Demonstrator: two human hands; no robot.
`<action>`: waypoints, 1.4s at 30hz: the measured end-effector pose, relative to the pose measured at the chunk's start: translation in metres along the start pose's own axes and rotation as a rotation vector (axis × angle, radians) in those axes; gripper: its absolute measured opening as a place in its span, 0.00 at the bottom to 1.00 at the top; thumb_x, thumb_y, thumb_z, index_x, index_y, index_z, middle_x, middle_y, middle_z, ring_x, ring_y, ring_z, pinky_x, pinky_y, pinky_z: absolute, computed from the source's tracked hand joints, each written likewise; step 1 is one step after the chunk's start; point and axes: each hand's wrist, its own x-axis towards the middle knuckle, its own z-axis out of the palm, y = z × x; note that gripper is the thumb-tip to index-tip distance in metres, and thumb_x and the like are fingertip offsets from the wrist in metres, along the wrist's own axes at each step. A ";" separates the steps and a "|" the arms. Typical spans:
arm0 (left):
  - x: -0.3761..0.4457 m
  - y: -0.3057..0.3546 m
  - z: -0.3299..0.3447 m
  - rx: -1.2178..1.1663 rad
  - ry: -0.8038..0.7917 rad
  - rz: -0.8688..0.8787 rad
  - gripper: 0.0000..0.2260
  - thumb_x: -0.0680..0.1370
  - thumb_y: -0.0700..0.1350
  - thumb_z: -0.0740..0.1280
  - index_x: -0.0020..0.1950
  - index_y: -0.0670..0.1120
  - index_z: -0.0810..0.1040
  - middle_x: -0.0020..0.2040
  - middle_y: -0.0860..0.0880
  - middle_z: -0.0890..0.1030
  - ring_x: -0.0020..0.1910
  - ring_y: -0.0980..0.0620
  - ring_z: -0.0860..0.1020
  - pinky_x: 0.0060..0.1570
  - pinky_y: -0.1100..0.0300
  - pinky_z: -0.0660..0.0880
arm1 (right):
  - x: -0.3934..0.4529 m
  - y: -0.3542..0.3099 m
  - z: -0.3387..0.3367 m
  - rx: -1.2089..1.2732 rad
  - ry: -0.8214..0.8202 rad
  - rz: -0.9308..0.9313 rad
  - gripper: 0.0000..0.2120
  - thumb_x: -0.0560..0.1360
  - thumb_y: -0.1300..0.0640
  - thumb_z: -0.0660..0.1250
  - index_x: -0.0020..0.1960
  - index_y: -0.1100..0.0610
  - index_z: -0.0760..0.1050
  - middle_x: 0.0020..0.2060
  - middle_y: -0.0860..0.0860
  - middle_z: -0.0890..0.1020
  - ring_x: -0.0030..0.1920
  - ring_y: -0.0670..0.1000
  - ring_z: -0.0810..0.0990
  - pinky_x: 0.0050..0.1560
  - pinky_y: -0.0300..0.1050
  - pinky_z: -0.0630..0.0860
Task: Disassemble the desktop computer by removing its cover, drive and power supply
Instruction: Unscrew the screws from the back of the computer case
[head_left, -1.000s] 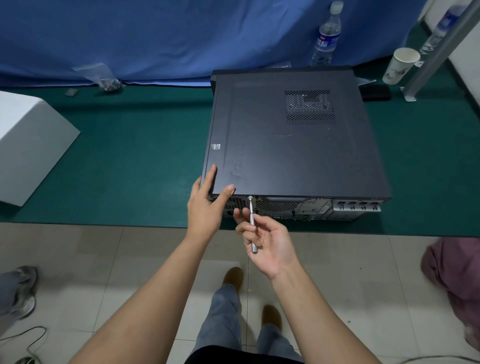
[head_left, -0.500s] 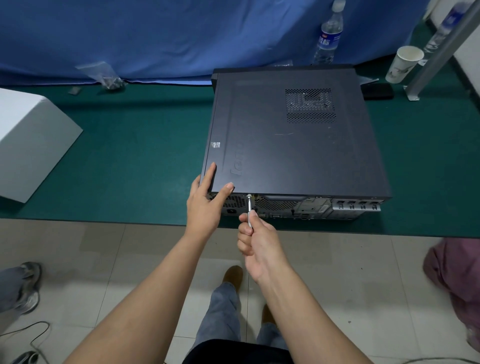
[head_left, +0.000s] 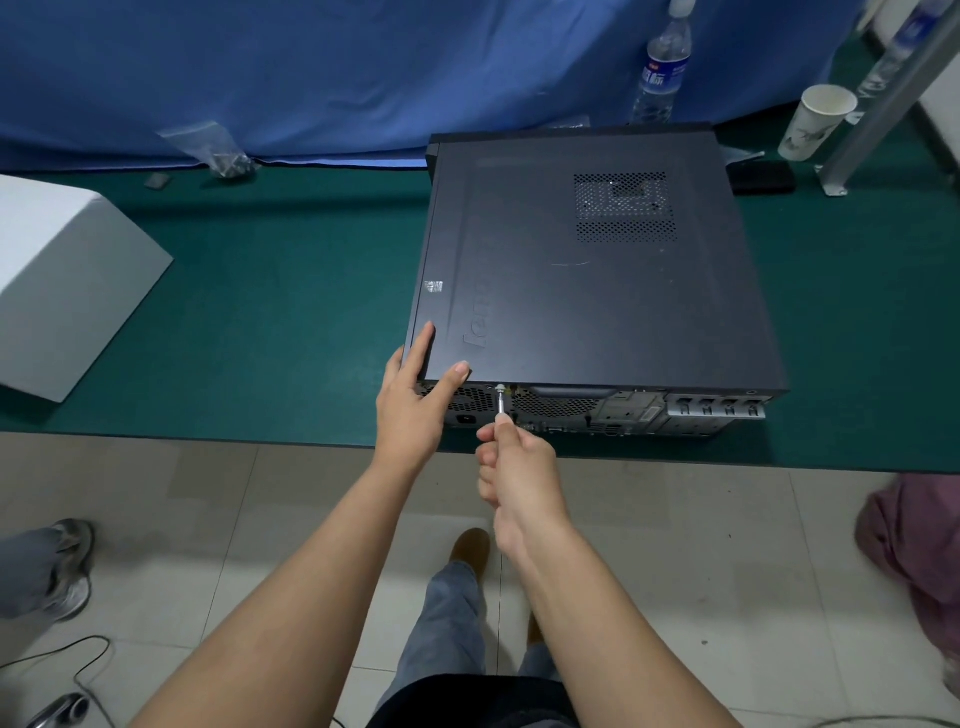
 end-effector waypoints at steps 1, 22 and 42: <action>0.000 0.000 0.000 0.003 0.001 0.002 0.26 0.77 0.55 0.66 0.74 0.60 0.63 0.74 0.49 0.63 0.73 0.53 0.62 0.70 0.55 0.61 | 0.001 -0.004 -0.004 0.164 -0.089 0.106 0.14 0.82 0.55 0.55 0.40 0.59 0.71 0.22 0.48 0.69 0.19 0.43 0.59 0.18 0.34 0.55; 0.000 -0.001 0.000 -0.010 -0.008 -0.008 0.27 0.76 0.56 0.67 0.74 0.62 0.63 0.75 0.49 0.62 0.74 0.52 0.61 0.72 0.49 0.61 | 0.002 0.002 0.010 -0.055 0.087 -0.097 0.15 0.82 0.55 0.54 0.38 0.56 0.70 0.23 0.46 0.65 0.23 0.45 0.60 0.23 0.37 0.57; 0.000 -0.002 -0.001 -0.001 -0.008 0.005 0.27 0.76 0.57 0.66 0.74 0.61 0.63 0.75 0.50 0.61 0.74 0.52 0.61 0.71 0.51 0.61 | -0.002 -0.003 -0.014 0.941 -0.400 0.405 0.08 0.76 0.59 0.58 0.45 0.63 0.72 0.23 0.49 0.65 0.18 0.42 0.57 0.16 0.33 0.52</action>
